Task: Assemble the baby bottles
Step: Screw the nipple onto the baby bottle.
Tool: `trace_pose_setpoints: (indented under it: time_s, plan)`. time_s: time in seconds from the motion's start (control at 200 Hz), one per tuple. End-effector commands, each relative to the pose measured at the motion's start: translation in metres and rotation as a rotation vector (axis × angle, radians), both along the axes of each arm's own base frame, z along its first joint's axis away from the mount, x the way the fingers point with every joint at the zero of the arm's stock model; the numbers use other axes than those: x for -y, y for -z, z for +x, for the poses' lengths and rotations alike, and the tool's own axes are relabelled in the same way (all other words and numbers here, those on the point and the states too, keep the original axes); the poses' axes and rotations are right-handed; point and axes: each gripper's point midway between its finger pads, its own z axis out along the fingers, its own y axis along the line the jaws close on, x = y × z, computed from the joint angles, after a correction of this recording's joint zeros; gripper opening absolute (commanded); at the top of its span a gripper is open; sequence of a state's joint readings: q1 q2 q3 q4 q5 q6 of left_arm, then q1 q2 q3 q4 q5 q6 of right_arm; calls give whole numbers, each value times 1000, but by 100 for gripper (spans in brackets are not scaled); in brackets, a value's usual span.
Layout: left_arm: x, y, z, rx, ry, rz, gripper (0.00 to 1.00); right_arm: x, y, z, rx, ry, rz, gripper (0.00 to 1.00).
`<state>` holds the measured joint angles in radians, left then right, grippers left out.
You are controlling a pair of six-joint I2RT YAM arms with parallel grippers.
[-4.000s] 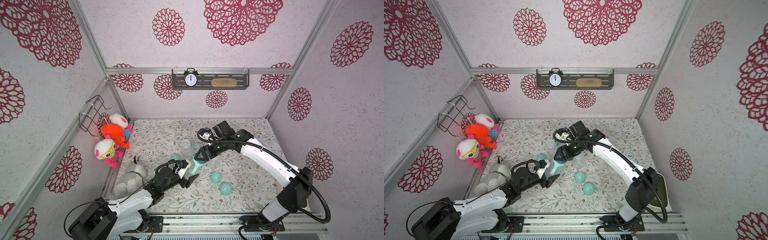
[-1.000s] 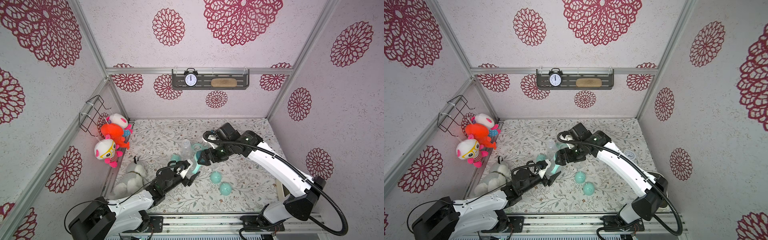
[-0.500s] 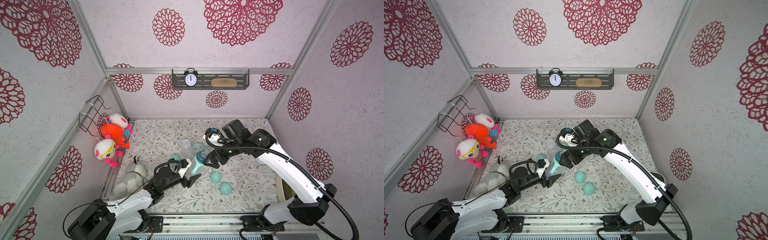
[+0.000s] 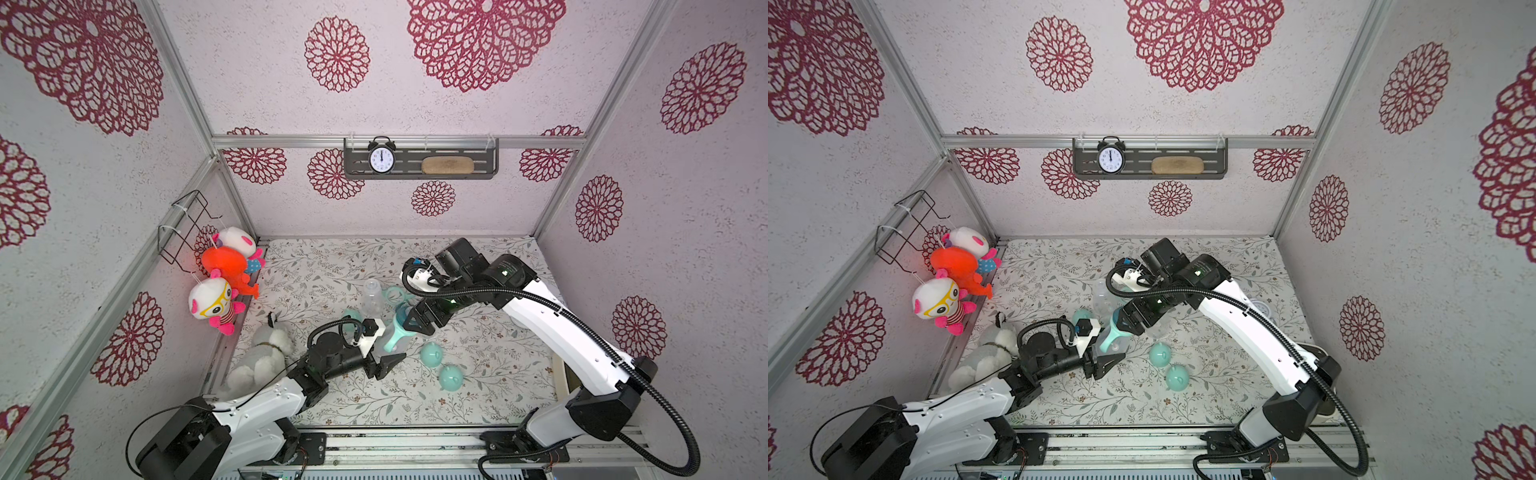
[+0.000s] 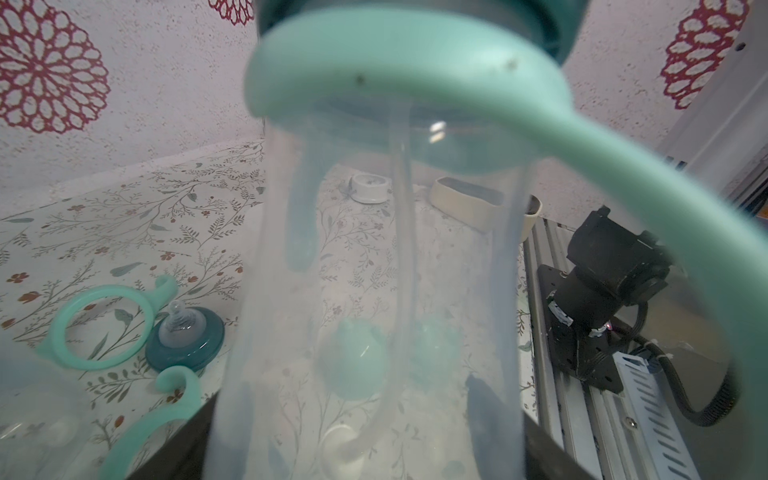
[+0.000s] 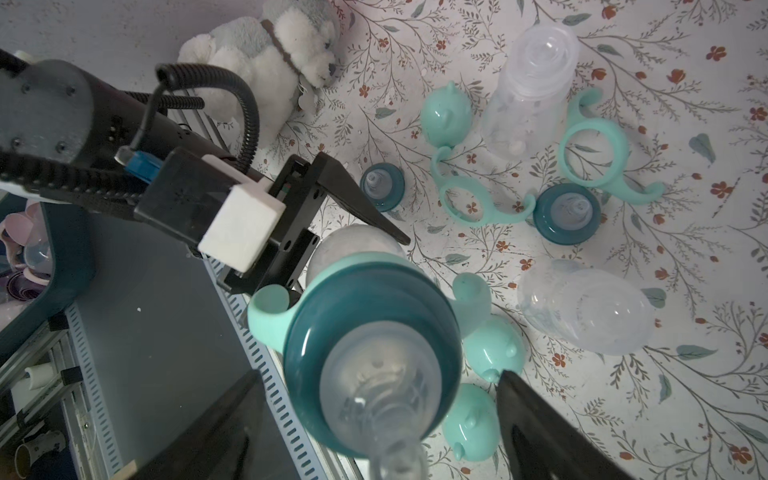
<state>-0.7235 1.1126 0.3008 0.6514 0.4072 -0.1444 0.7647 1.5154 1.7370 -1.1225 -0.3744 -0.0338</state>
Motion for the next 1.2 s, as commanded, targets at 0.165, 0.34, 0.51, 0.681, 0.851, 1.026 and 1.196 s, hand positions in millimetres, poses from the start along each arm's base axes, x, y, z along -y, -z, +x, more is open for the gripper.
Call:
trace_pose_setpoints:
  time_s: [0.165,0.34,0.51,0.681,0.851,1.026,1.196]
  plan:
    - [4,-23,5,41,8,-47,0,-8,-4,1,1,-21,43,86]
    - [3,-21,6,37,2,-41,0,-9,-3,0,-7,-22,48,83]
    - [2,-21,7,39,-7,-40,0,-10,-1,-1,-25,-23,50,78]
    - [2,-22,8,38,-11,-39,0,-12,1,-2,-41,-23,54,74]
    - [2,-22,8,40,-14,-38,0,-13,2,-1,-46,-22,55,73]
    - [2,-23,10,40,-21,-35,0,-15,4,-2,-60,-24,59,70]
    - [1,-22,13,39,-40,-25,0,-15,10,-4,-75,-18,46,68]
